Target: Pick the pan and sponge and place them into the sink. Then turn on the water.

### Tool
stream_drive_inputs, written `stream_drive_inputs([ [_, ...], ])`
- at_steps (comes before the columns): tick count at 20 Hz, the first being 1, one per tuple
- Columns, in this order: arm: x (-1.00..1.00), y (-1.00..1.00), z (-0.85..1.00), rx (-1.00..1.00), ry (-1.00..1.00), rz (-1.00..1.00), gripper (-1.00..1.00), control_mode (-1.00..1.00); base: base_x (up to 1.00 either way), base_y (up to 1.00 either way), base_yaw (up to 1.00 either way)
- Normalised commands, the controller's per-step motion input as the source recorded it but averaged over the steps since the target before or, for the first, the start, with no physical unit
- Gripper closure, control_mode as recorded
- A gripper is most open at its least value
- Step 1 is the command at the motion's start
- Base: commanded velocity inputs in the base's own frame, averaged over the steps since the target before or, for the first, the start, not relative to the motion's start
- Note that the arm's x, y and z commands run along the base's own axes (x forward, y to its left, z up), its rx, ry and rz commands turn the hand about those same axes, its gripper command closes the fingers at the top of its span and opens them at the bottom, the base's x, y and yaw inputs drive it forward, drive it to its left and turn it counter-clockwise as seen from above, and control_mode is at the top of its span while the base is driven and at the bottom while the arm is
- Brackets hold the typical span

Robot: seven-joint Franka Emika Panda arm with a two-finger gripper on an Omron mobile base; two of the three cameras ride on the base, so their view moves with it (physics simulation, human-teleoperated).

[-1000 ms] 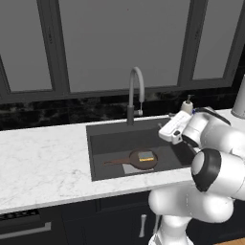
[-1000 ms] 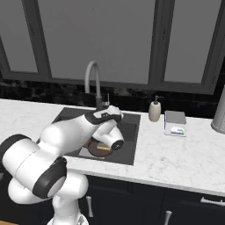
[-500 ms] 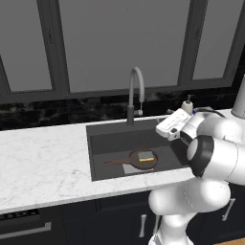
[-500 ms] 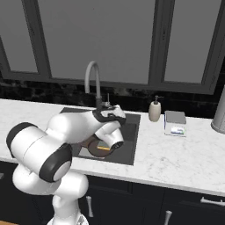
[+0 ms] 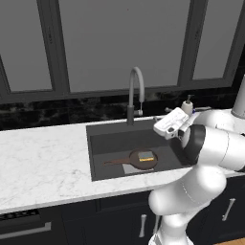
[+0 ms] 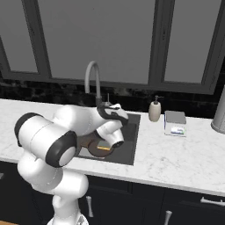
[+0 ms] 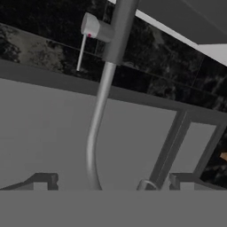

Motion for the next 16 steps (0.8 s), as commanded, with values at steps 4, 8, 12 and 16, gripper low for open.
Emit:
stream_drive_inputs([
  [4, 0.24, 0.0, 0.0, 0.0, -0.02, 0.0, -1.0, -1.0, 0.0, 0.0, 0.0],
  [8, 0.23, 0.0, 0.0, 0.0, -0.03, 0.0, -1.0, -1.0, 0.0, 0.0, 0.0],
  [12, 0.25, 0.0, 0.0, 0.01, -0.01, 0.0, -1.0, -1.0, 0.0, 0.0, 0.0],
  [16, 0.31, 0.03, 0.0, 0.01, 0.0, 0.0, -1.0, -1.0, 0.0, 0.0, 0.0],
])
